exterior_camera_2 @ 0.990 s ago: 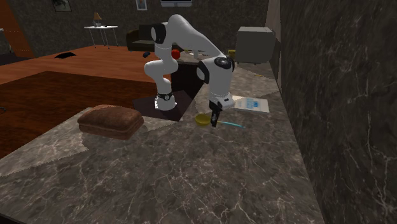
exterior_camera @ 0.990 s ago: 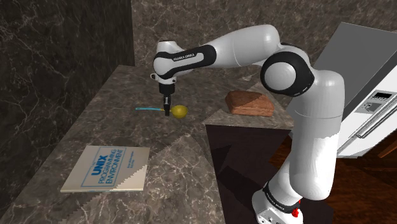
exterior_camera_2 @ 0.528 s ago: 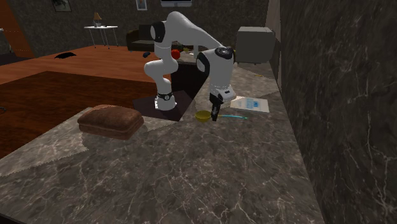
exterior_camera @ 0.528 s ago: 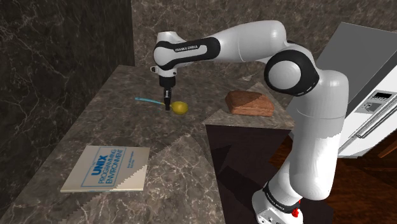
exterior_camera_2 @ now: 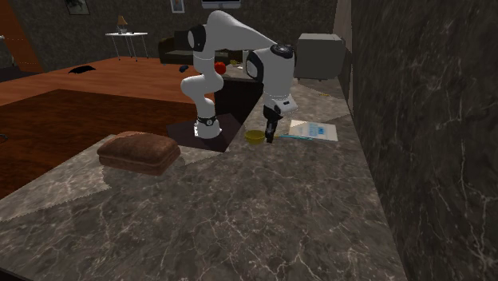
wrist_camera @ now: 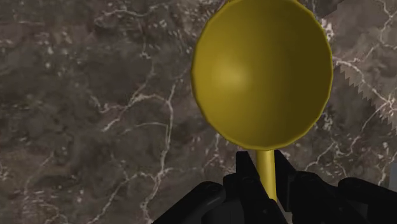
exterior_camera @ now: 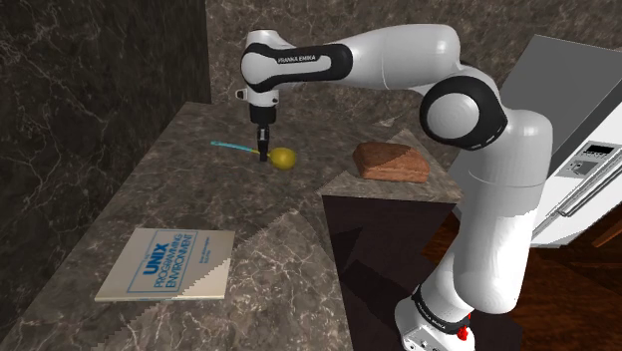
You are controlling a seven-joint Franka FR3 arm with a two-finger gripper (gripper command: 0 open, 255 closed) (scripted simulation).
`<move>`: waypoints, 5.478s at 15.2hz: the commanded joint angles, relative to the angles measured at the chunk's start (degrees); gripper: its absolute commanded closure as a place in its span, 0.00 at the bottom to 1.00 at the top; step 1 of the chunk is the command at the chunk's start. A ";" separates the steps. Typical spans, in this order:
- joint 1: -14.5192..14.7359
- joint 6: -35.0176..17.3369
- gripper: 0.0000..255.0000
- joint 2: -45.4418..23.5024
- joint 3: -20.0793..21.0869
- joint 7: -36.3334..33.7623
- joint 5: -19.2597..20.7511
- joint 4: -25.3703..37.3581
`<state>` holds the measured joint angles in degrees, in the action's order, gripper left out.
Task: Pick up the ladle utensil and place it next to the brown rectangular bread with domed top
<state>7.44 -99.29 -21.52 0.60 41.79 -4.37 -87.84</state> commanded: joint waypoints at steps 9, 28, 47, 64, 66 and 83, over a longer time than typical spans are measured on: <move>-0.07 7.34 1.00 0.66 0.00 -0.49 0.06 6.68; -8.78 9.45 1.00 10.38 -5.40 13.34 1.49 -1.76; -15.76 2.15 1.00 11.99 -10.64 25.60 3.09 -10.94; -15.85 -10.00 1.00 8.54 -10.49 26.02 2.41 -19.69; -15.87 -11.37 1.00 7.92 -10.45 26.10 2.28 -20.46; -15.97 -14.45 0.00 6.35 -10.34 26.30 1.97 -21.99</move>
<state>-8.53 -113.74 -15.17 -9.75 68.08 -2.40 -109.83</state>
